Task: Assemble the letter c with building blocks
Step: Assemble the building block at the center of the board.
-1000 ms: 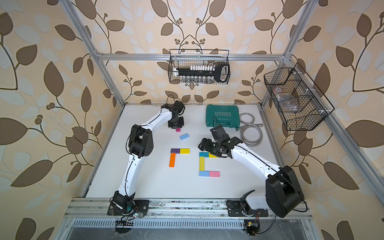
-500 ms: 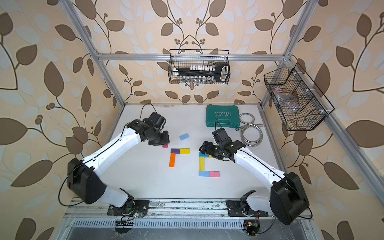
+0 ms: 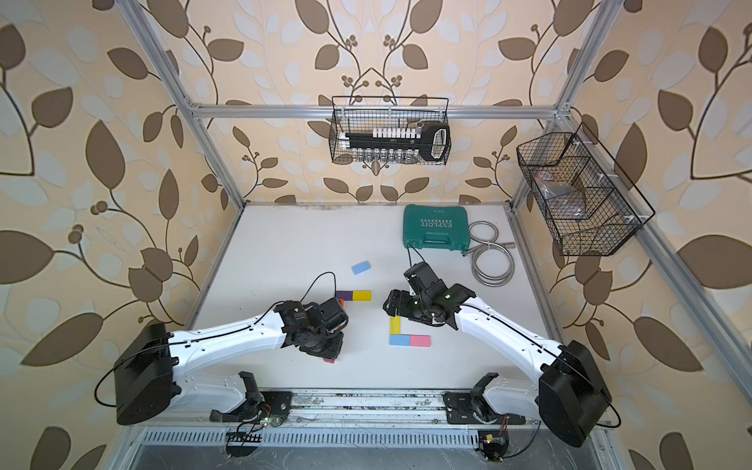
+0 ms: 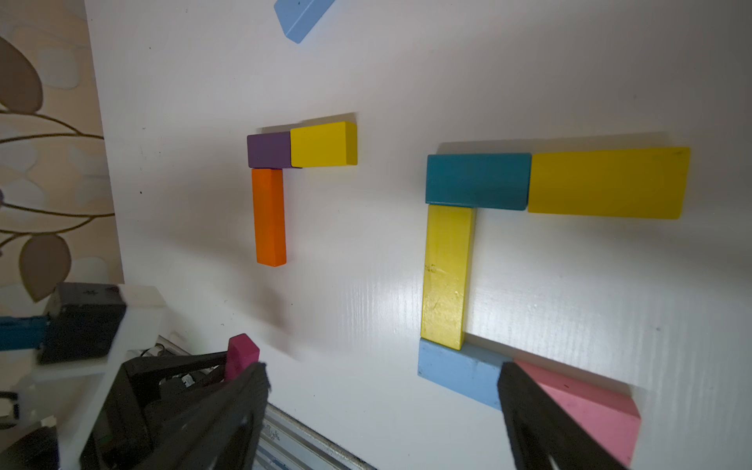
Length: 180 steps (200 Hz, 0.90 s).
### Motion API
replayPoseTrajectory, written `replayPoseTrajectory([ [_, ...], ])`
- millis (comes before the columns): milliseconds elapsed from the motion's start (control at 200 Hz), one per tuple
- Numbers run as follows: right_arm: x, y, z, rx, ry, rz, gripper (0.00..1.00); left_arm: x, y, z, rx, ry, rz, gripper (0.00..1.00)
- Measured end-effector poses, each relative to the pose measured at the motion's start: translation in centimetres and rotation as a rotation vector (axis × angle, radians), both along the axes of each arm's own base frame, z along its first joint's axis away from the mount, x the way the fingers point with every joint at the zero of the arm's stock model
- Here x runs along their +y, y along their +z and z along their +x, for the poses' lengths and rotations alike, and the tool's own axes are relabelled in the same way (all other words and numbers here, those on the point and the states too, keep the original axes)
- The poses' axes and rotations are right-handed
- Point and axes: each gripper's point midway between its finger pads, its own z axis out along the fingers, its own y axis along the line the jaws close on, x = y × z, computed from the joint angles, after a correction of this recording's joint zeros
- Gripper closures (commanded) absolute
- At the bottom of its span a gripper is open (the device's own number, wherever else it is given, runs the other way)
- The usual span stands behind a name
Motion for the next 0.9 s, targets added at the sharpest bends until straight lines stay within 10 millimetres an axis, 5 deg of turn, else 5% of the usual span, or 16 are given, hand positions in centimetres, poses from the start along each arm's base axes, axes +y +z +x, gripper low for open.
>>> replayPoseTrajectory([
  [370,-0.4,-0.2,0.1,-0.004,-0.019,-0.023,0.13,-2.8,-1.3,3.6,-0.095,-0.139,0.049,0.8],
  [710,-0.4,-0.2,0.1,-0.003,-0.021,-0.023,0.13,-3.1,-2.5,3.7,-0.087,-0.196,0.071,0.72],
  [900,-0.5,0.2,0.0,-0.012,-0.022,-0.016,0.13,-3.1,-3.1,3.7,-0.079,-0.214,0.085,0.45],
])
